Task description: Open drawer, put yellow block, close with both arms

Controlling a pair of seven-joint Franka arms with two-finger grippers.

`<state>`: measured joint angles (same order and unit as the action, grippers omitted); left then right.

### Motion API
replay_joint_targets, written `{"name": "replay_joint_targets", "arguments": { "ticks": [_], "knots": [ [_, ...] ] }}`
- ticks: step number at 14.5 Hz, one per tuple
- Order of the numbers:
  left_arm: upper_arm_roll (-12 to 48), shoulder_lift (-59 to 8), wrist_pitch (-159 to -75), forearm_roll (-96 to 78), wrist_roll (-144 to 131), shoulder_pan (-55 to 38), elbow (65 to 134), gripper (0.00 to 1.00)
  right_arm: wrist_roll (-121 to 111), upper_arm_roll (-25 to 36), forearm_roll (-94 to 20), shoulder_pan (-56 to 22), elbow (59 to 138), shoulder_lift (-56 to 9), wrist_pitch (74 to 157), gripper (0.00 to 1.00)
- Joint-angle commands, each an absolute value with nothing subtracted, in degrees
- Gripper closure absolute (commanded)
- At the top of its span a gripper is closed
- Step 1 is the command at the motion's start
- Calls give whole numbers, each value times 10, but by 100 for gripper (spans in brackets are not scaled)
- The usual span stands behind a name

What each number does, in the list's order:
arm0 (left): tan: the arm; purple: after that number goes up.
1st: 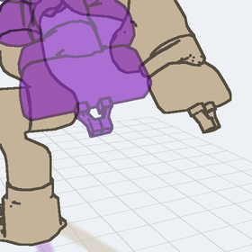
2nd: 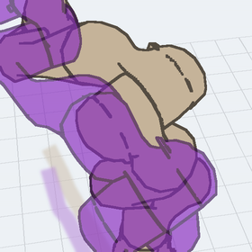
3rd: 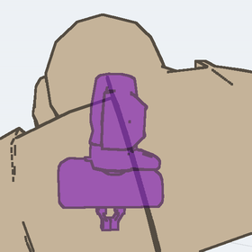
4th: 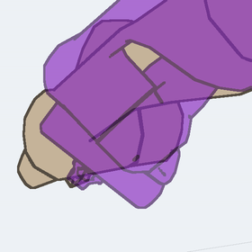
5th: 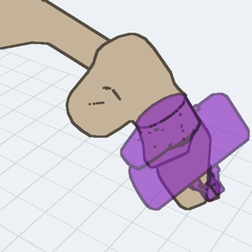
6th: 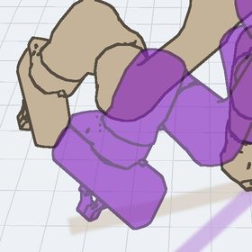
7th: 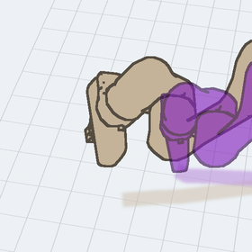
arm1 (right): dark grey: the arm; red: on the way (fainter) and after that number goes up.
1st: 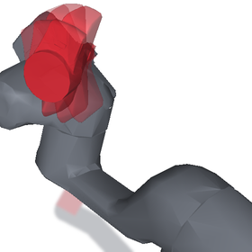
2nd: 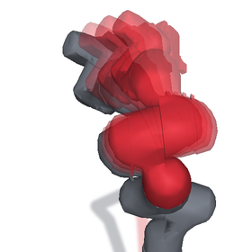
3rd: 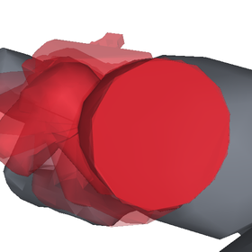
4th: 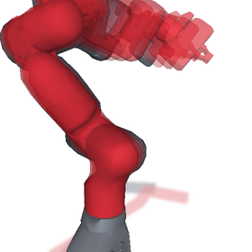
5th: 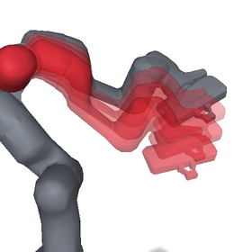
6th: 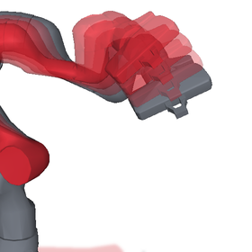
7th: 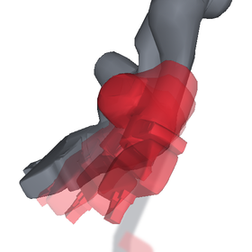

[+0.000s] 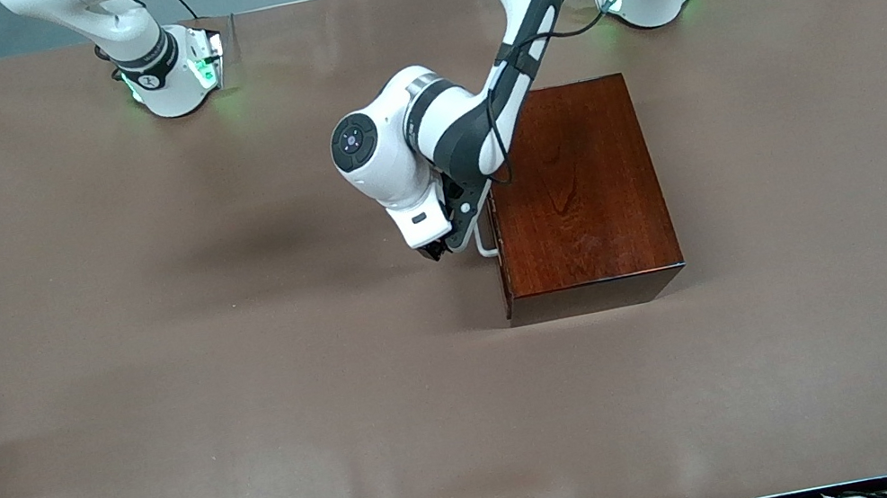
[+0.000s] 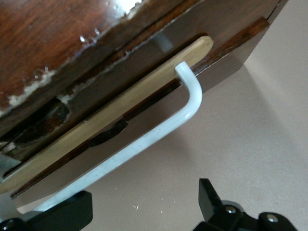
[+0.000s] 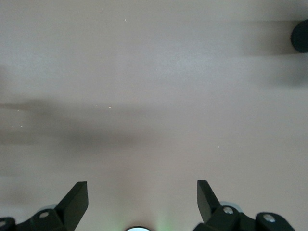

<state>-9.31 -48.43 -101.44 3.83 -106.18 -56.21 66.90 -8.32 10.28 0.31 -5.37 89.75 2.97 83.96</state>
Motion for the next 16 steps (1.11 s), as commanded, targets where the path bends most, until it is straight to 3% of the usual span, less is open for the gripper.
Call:
{"name": "replay_joint_targets", "arguments": {
  "ticks": [1, 7, 16],
  "knots": [
    [-90, -467, -1009, 48, -1043, -569, 677, 0, -126, 95, 11, -24, 906, 39, 847, 0],
    [-95, -346, -1018, 69, -895, -558, 684, 0, -127, 94, 7, -25, 904, 39, 843, 0],
    [-91, -143, -984, 62, -580, -420, 789, 0, -126, 92, 2, -31, 905, 38, 843, 0]
  ]
}}
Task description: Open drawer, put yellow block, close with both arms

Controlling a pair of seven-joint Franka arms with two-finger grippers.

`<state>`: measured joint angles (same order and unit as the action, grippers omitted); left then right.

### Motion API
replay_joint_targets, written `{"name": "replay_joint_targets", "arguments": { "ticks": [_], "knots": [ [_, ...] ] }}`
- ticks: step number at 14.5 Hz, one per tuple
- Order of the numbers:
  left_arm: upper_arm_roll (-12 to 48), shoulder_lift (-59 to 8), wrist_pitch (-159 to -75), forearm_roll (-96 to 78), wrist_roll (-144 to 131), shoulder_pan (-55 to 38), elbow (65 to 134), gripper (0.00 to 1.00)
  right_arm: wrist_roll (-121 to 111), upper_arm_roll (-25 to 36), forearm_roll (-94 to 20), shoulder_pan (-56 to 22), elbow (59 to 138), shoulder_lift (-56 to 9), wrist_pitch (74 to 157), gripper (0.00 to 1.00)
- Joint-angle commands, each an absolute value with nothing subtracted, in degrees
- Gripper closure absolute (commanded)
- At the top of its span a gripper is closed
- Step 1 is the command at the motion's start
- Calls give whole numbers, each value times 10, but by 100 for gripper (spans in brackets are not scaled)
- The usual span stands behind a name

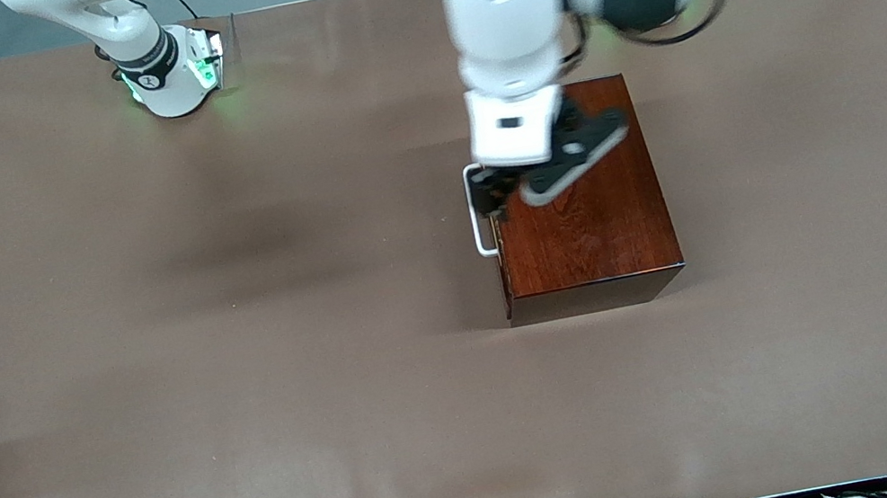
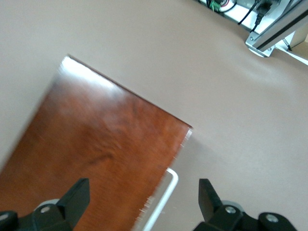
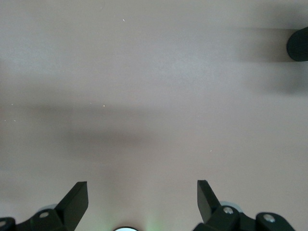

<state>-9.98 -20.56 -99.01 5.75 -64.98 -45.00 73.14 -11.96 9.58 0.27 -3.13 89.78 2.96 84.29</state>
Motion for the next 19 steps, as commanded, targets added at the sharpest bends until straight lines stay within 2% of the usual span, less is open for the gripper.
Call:
{"name": "replay_joint_targets", "arguments": {
  "ticks": [1, 6, 13, 17, 19],
  "knots": [
    [-91, -130, -966, 62, -539, -400, 790, 0, -126, 92, 1, -31, 905, 38, 844, 0],
    [-92, -92, -891, 62, -421, -321, 788, 0, -126, 92, -8, -30, 906, 39, 843, 0],
    [-88, -47, -855, 62, -231, -237, 807, 0, -126, 92, -8, -30, 908, 38, 843, 0],
    [9, -14, -855, 48, -147, -102, 844, 0, -126, 92, -8, -29, 908, 38, 843, 0],
    [18, 11, -860, 30, -124, -74, 877, 0, -126, 92, -8, -29, 909, 38, 842, 0]
  ]
}}
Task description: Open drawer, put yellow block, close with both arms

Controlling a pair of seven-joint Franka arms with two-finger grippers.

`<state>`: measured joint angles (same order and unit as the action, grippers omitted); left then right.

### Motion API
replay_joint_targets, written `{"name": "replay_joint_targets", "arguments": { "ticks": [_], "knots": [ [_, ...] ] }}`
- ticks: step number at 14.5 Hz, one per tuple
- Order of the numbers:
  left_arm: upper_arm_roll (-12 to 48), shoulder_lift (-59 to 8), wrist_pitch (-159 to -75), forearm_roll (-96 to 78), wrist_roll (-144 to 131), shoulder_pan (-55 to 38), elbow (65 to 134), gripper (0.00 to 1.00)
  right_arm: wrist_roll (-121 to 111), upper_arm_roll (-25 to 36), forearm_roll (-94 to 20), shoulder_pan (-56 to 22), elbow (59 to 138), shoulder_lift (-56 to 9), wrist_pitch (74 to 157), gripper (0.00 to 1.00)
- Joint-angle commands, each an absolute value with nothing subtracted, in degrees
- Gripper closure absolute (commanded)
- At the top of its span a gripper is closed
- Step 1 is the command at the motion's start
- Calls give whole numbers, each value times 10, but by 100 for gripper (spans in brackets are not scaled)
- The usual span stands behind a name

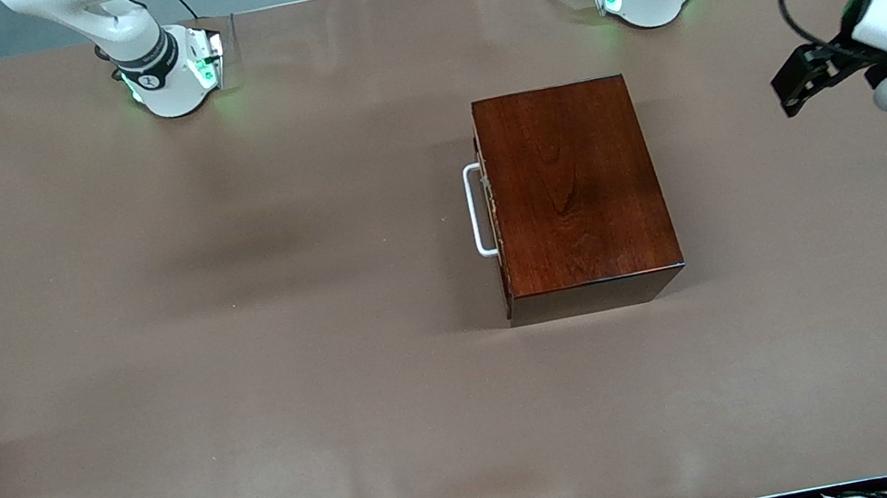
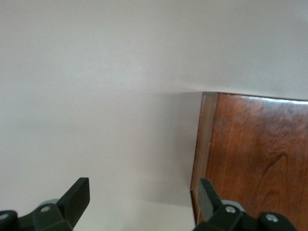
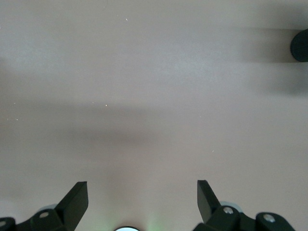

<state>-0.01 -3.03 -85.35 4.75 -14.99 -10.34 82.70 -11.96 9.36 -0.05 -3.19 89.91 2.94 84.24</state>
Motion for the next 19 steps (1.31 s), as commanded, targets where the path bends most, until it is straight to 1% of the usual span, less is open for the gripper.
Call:
{"name": "replay_joint_targets", "arguments": {
  "ticks": [1, 6, 9, 12, 19],
  "knots": [
    [25, 23, -860, 20, -116, -59, 892, 0, -126, 92, -8, -29, 909, 38, 841, 0],
    [90, 73, -863, -3, -104, 16, 947, 0, -126, 92, -8, -30, 910, 38, 841, 0],
    [91, 76, -862, -4, -102, 19, 940, 0, -126, 92, -8, -29, 910, 38, 841, 0],
    [89, 65, -860, -5, -95, 18, 911, 0, -126, 92, -8, -30, 911, 39, 841, 0],
    [87, 64, -859, -3, -84, 18, 911, 0, -126, 92, -8, -31, 911, 38, 840, 0]
  ]
}}
